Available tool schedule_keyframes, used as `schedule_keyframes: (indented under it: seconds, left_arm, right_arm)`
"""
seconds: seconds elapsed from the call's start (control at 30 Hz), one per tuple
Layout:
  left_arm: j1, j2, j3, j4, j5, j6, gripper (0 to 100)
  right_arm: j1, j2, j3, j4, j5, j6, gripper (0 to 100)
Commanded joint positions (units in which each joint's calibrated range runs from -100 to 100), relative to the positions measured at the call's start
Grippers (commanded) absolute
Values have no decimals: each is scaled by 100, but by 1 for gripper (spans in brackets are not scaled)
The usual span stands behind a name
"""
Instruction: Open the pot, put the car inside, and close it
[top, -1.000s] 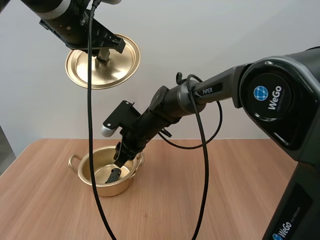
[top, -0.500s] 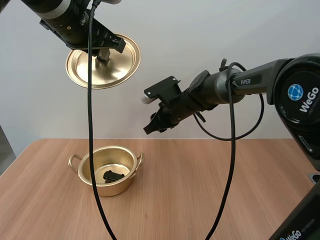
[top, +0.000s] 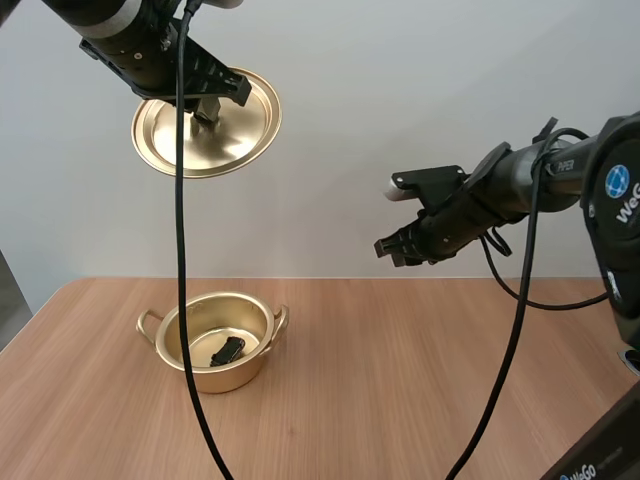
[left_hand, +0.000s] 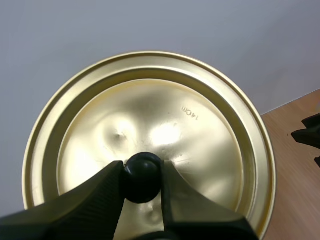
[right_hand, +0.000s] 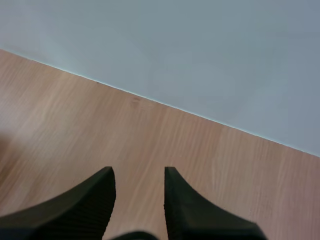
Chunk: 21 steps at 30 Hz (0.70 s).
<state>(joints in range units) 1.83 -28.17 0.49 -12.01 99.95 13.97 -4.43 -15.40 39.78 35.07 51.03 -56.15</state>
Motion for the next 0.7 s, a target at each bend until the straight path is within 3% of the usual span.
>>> schedule_keyframes:
  seconds: [0.0, 0.2, 0.3, 0.6, 0.67]
  left_arm:
    - [2, 1, 6, -3, 5, 11, 0]
    - [2, 1, 6, -3, 5, 22, 0]
    - [2, 1, 6, -14, 5, 22, 0]
    - [2, 1, 6, -30, 5, 31, 0]
    - [2, 1, 6, -92, 5, 31, 0]
  right_arm:
    - [-5, -316, 439, 109, -705, -47, 46]
    - [-5, -1343, 1006, 906, -1378, -605, 17]
    - [-5, -2001, 1335, 1708, -1959, -1232, 1]
    - [-5, -3993, 2604, 6127, -2849, -4385, 0]
    - [-5, -4331, 2861, 6493, -2727, -4385, 0]
